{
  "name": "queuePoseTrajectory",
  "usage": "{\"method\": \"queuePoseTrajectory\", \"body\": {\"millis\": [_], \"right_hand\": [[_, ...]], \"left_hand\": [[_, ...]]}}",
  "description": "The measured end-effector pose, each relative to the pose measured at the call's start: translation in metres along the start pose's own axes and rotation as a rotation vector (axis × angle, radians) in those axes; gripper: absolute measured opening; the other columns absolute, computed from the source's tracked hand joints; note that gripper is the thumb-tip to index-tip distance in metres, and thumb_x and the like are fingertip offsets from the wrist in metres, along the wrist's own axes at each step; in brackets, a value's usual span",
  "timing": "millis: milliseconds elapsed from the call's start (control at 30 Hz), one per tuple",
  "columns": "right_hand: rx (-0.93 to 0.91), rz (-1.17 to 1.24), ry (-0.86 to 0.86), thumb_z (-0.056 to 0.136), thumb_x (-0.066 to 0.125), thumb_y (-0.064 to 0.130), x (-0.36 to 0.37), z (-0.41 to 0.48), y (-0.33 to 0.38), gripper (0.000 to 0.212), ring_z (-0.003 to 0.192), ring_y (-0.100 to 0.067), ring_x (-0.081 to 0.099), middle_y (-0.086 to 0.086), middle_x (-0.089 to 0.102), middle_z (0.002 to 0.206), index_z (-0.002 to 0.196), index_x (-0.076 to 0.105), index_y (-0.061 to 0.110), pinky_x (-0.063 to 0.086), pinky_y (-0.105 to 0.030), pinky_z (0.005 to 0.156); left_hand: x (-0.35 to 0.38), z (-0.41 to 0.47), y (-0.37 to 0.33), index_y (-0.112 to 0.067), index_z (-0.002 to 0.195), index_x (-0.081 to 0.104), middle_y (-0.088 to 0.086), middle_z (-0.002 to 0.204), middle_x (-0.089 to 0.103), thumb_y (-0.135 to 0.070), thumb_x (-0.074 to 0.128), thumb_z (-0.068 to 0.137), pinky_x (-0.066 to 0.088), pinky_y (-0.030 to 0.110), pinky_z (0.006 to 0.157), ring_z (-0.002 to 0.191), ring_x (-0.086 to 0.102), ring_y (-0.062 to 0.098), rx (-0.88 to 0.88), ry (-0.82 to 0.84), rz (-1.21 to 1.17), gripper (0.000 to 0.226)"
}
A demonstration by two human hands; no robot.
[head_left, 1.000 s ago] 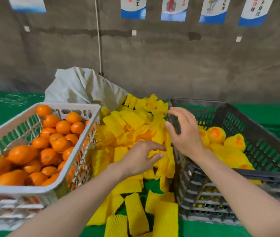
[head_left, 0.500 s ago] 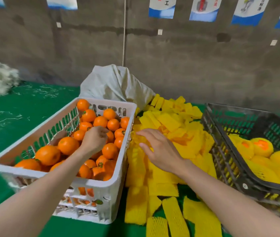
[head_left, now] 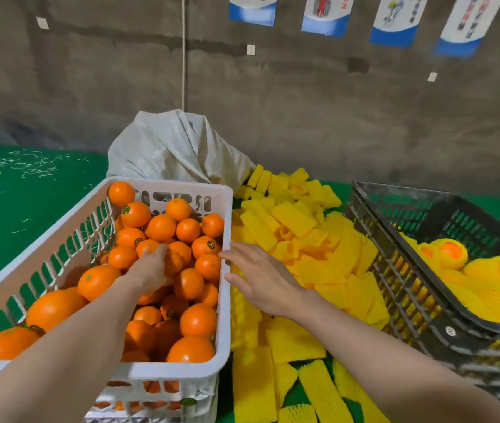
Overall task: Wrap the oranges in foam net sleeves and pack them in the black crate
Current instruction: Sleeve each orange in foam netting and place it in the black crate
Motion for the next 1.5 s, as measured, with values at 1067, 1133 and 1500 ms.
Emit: {"method": "queuePoseTrajectory", "body": {"millis": [1067,1133,1500], "right_hand": [[0.358,0.937,-0.251,0.083,0.052,-0.015,-0.07,-0.011,-0.124,0.035,0.068,-0.001,0.055,-0.002,0.055,0.088,0.091,0.051,0.019,0.04,-0.015,0.053],[0.317,1.091,-0.211,0.081,0.045,-0.021,-0.084,-0.023,-0.103,0.041,0.058,-0.004,0.053,-0.003,0.056,0.078,0.09,0.053,0.018,0.04,-0.015,0.05],[0.178,1.646,-0.108,0.071,0.048,-0.009,-0.083,-0.088,-0.05,0.029,0.078,-0.015,0.063,-0.005,0.067,0.082,0.091,0.06,0.009,0.05,-0.024,0.071]], "left_hand": [[-0.053,-0.058,-0.142,-0.021,0.136,0.043,0.016,0.131,0.048,-0.025,0.057,0.082,0.05,0.029,0.067,0.097,0.058,0.032,0.178,0.245,-1.771,0.057],[-0.044,-0.071,-0.17,-0.022,0.121,0.051,0.016,0.123,0.049,-0.029,0.049,0.092,0.051,0.028,0.059,0.089,0.057,0.033,0.119,0.32,-1.837,0.03],[-0.002,-0.12,-0.24,-0.016,0.117,0.058,0.012,0.083,0.073,-0.011,0.064,0.07,0.057,0.033,0.056,0.07,0.071,0.024,0.13,0.288,-1.896,0.048]]}}
Point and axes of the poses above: each hand's wrist, its own z-axis towards the middle knuckle, its own x-axis out of the palm, y = z × x, the point moved 8 cm from there along z, towards the middle knuckle
